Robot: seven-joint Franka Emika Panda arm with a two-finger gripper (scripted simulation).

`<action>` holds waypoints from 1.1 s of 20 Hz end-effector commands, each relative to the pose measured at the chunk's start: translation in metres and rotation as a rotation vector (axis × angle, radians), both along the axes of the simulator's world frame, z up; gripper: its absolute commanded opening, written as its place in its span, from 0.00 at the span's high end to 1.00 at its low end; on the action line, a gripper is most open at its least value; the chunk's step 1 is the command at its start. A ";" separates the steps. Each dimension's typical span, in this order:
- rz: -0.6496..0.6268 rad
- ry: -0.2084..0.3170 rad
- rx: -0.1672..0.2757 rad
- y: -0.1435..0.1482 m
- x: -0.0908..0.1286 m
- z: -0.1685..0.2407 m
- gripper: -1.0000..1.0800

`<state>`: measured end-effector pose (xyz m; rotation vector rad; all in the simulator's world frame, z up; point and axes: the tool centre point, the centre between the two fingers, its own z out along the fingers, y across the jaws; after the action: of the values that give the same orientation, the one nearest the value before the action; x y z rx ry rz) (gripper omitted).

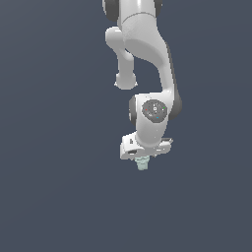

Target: Pick up the object and move it to a goal position.

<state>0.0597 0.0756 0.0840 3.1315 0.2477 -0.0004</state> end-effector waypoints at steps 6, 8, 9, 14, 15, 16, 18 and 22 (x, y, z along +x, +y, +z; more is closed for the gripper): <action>0.001 0.000 0.000 0.000 -0.001 -0.033 0.04; 0.001 0.000 0.000 0.000 -0.001 -0.041 0.04; 0.001 0.000 0.000 0.000 -0.001 -0.044 0.04; 0.001 0.000 0.000 0.001 0.001 -0.048 0.04; 0.001 0.000 0.000 0.001 0.001 -0.048 1.00; 0.001 0.000 0.000 0.001 0.001 -0.048 1.00; 0.001 0.000 0.000 0.001 0.001 -0.048 1.00; 0.001 0.000 0.000 0.001 0.001 -0.048 1.00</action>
<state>0.0602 0.0765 0.0361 3.1317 0.2497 0.0000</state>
